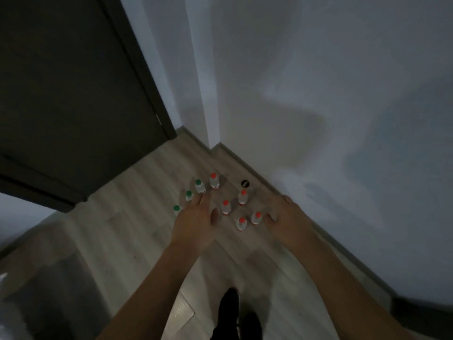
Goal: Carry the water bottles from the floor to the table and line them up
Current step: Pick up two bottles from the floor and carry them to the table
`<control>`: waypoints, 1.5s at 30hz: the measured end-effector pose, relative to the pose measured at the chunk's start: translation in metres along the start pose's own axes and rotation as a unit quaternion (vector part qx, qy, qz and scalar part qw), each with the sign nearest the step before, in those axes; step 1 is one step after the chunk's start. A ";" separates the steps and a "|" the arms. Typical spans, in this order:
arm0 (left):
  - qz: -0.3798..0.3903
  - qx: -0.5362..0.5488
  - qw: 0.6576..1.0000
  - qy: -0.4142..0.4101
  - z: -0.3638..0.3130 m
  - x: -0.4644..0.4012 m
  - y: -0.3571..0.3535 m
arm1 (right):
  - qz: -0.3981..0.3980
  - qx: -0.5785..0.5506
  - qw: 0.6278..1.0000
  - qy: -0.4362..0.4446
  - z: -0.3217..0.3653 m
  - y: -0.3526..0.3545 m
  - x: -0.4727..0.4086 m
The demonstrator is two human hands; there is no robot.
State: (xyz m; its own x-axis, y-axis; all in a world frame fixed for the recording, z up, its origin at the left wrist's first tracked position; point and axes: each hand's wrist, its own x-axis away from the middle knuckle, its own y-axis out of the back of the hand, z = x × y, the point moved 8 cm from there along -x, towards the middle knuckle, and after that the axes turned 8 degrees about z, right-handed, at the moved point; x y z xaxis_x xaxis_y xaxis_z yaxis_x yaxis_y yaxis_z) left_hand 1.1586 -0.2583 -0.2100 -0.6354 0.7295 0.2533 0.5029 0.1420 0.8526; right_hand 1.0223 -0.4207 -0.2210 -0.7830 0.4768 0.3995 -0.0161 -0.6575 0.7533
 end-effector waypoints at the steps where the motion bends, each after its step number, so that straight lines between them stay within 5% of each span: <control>1: 0.008 -0.002 1.000 0.007 0.011 -0.022 -0.016 | 0.010 -0.005 1.000 -0.007 -0.011 -0.012 -0.022; 15: 0.160 -0.052 0.986 0.000 0.186 -0.263 -0.481 | 0.103 0.017 0.988 -0.116 -0.315 -0.333 -0.331; 19: 0.160 -0.062 0.985 -0.027 0.203 -0.293 -0.561 | 0.118 0.047 0.985 -0.121 -0.364 -0.392 -0.363; 22: 0.115 -0.038 0.992 -0.041 0.213 -0.300 -0.575 | 0.048 0.069 0.990 -0.112 -0.372 -0.397 -0.370; 31: 0.053 0.057 0.997 0.007 0.183 -0.251 -0.461 | 0.047 0.043 0.994 -0.088 -0.305 -0.331 -0.309; 39: 0.017 0.075 0.996 0.047 0.076 -0.158 -0.210 | 0.075 0.027 0.995 -0.057 -0.153 -0.148 -0.177; 45: -0.106 0.146 0.983 0.042 -0.025 -0.047 -0.007 | 0.003 0.001 1.000 -0.031 -0.018 0.009 -0.047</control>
State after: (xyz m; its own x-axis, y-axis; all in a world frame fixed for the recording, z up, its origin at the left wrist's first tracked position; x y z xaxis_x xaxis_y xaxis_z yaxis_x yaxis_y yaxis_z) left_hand 1.1698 -0.3104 -0.2165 -0.7839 0.6067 0.1320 0.4929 0.4788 0.7265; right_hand 1.0478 -0.4599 -0.2429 -0.7436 0.5082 0.4345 -0.0111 -0.6592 0.7519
